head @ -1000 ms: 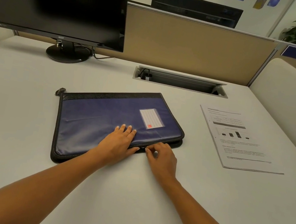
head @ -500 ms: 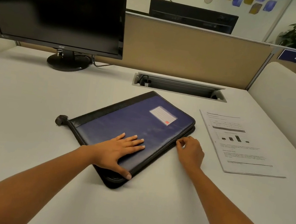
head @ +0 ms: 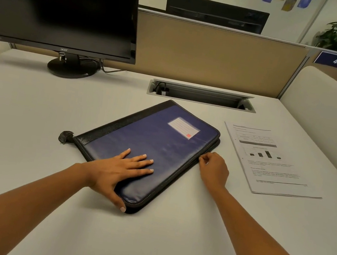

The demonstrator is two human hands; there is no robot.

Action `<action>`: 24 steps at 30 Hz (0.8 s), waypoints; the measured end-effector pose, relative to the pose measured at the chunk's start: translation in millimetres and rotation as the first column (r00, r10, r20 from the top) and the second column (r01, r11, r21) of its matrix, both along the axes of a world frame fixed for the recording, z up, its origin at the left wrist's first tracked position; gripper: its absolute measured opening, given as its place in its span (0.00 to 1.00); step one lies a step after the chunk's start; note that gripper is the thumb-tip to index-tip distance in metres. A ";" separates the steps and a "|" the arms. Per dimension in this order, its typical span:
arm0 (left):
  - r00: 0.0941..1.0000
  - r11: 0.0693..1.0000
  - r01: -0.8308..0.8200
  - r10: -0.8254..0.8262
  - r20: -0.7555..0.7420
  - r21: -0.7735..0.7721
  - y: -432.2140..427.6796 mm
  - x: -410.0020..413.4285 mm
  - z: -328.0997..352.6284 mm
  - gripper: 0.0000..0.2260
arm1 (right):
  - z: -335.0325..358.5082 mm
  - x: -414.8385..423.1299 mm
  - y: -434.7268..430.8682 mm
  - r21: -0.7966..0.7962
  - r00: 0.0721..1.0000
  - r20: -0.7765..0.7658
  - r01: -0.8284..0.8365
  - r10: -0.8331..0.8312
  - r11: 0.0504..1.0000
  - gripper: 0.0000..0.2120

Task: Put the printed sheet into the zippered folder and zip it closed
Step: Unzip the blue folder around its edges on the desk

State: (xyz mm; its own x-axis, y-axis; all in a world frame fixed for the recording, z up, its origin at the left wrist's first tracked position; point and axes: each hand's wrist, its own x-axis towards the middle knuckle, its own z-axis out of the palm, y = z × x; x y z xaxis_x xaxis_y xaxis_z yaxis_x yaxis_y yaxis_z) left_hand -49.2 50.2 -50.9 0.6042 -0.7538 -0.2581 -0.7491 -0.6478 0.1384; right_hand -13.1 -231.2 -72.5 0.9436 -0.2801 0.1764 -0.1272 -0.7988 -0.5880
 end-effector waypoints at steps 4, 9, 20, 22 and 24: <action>0.999 0.999 -0.032 0.033 0.019 -0.041 -4.6 -3.3 -3.6 0.45 | -0.4 -1.8 6.3 0.031 1.000 -0.003 -0.011 0.011 0.999 0.06; 0.997 0.994 -0.075 0.076 0.001 -0.082 -10.5 -3.2 -5.3 0.47 | -1.9 -6.2 13.9 0.022 0.999 -0.008 -0.050 0.050 0.998 0.06; 0.994 0.988 -0.110 0.110 -0.009 -0.108 -18.8 -1.1 -8.4 0.49 | -8.4 -20.8 24.2 0.079 0.995 0.031 -0.101 0.099 0.992 0.06; 0.993 0.987 -0.118 0.118 -0.007 -0.112 -21.2 -0.4 -9.1 0.49 | -8.6 -22.9 25.3 0.090 0.994 0.046 -0.108 0.104 0.990 0.06; 0.992 0.985 -0.128 0.128 -0.004 -0.116 -23.2 0.8 -10.6 0.50 | -8.8 -24.4 26.1 0.098 0.992 0.055 -0.121 0.116 0.988 0.06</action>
